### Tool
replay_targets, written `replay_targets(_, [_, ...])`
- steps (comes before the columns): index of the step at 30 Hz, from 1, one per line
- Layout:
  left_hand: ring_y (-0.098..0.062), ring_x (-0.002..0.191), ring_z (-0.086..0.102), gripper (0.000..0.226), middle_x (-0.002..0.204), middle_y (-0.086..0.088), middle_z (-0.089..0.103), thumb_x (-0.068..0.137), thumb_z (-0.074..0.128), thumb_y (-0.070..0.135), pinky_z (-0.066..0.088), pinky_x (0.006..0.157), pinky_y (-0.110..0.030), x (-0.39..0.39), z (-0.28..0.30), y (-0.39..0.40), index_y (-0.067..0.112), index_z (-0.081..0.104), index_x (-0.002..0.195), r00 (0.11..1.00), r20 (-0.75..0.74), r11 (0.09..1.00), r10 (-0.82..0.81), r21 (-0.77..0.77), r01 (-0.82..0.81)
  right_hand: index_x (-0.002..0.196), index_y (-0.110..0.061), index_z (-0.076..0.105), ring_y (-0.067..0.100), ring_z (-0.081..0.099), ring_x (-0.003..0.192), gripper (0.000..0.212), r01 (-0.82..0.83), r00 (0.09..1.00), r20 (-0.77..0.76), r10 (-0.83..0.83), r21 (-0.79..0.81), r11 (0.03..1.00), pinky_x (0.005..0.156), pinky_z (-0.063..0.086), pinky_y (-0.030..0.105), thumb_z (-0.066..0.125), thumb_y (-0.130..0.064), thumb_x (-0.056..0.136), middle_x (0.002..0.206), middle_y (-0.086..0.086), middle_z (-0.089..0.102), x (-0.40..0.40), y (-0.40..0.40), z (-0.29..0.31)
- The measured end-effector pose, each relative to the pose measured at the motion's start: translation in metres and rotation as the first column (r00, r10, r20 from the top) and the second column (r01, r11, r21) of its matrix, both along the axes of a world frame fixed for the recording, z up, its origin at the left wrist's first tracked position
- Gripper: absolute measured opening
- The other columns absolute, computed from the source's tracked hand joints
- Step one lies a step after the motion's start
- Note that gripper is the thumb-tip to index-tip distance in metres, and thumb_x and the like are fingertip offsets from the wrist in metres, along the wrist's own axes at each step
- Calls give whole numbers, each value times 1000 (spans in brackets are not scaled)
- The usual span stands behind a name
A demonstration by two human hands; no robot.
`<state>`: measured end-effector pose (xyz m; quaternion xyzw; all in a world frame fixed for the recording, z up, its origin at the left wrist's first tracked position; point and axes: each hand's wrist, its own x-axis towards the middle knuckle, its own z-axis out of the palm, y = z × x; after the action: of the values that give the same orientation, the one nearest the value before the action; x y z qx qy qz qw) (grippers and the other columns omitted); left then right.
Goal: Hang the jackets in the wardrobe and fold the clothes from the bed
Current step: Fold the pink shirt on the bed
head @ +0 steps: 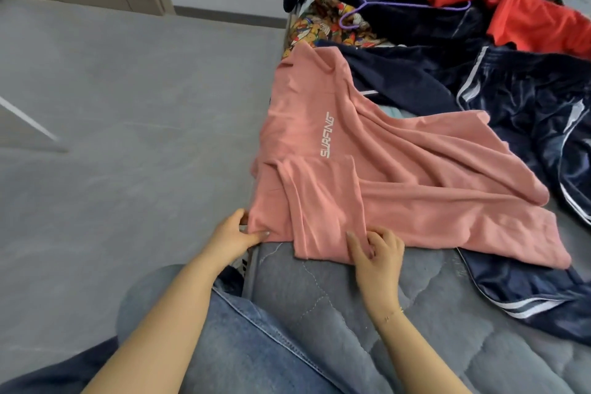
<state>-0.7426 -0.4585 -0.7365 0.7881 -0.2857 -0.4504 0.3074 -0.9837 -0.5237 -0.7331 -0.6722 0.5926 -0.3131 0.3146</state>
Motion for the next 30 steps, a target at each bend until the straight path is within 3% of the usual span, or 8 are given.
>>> replay_targets(5, [-9, 74, 54, 16, 77, 13, 61, 82, 76, 12, 39, 61, -8, 5, 11, -3, 18, 63, 88, 955, 181, 932, 236, -319, -170, 63, -22, 23, 18, 31, 66, 46, 35, 991, 133, -28, -53, 998, 67, 30, 33, 51, -27, 99, 59, -7, 28, -1, -7, 13])
replay_targets(9, [-2, 56, 45, 16, 62, 17, 56, 89, 69, 27, 34, 53, -12, 15, 34, 6, 30, 58, 79, 941, 330, 859, 71, -500, 111, 65, -19, 28, 9, 28, 61, 44, 34, 971, 237, -32, -4, 999, 57, 27, 24, 47, -38, 99, 60, -12, 29, -3, -1, 24])
replay_targets(13, [-3, 49, 49, 27, 55, 9, 57, 92, 49, 60, 31, 46, -21, 34, 48, 14, 34, 49, 84, 664, 743, 930, -79, -185, 318, 73, -4, 43, 6, 32, 64, 43, 1, 938, 345, -14, 36, 999, 58, 30, 26, 49, -39, 98, 67, -8, 36, -6, -11, 39])
replay_targets(16, [-14, 76, 64, 16, 75, 10, 65, 91, 59, 49, 43, 61, -27, 41, 44, 11, 35, 58, 84, 725, 556, 913, -408, 234, 334, 84, 6, 53, 11, 40, 68, 48, -78, 943, 331, 44, 91, 993, 60, 35, 31, 50, -40, 96, 73, 3, 47, -7, -25, 54])
replay_targets(19, [-20, 92, 61, 17, 104, 5, 60, 86, 67, 21, 48, 76, -32, 22, 37, 1, 31, 63, 99, 746, 570, 936, -345, 151, 317, 87, 12, 54, 15, 37, 66, 43, -188, 946, 293, 137, 153, 970, 59, 32, 33, 53, -30, 99, 70, 5, 46, -7, -35, 69])
replay_targets(22, [1, 70, 53, 30, 86, 12, 56, 78, 68, 11, 39, 60, -15, -8, 38, -12, 36, 53, 78, 870, 491, 965, -52, -200, 171, 79, 3, 59, 8, 43, 60, 33, -225, 967, 172, 188, 228, 947, 54, 35, 26, 55, -23, 98, 63, 0, 50, -5, -46, 86])
replay_targets(25, [3, 80, 54, 34, 95, 13, 53, 75, 75, 14, 41, 67, -7, -24, 33, -17, 31, 53, 93, 965, 261, 957, 29, -285, 48, 65, -10, 52, 13, 46, 61, 35, -334, 883, -202, 423, 364, 870, 54, 33, 26, 56, -24, 97, 57, -4, 49, -3, -62, 107])
replay_targets(30, [-28, 114, 48, 59, 121, -9, 48, 78, 78, 24, 42, 99, -39, -29, 15, -6, 20, 51, 130, 919, 395, 984, 11, -170, 61, 77, -15, 64, 29, 59, 84, 22, -379, 595, -660, 459, 273, 884, 67, 36, 28, 57, -29, 92, 75, 4, 55, 7, -97, 150])
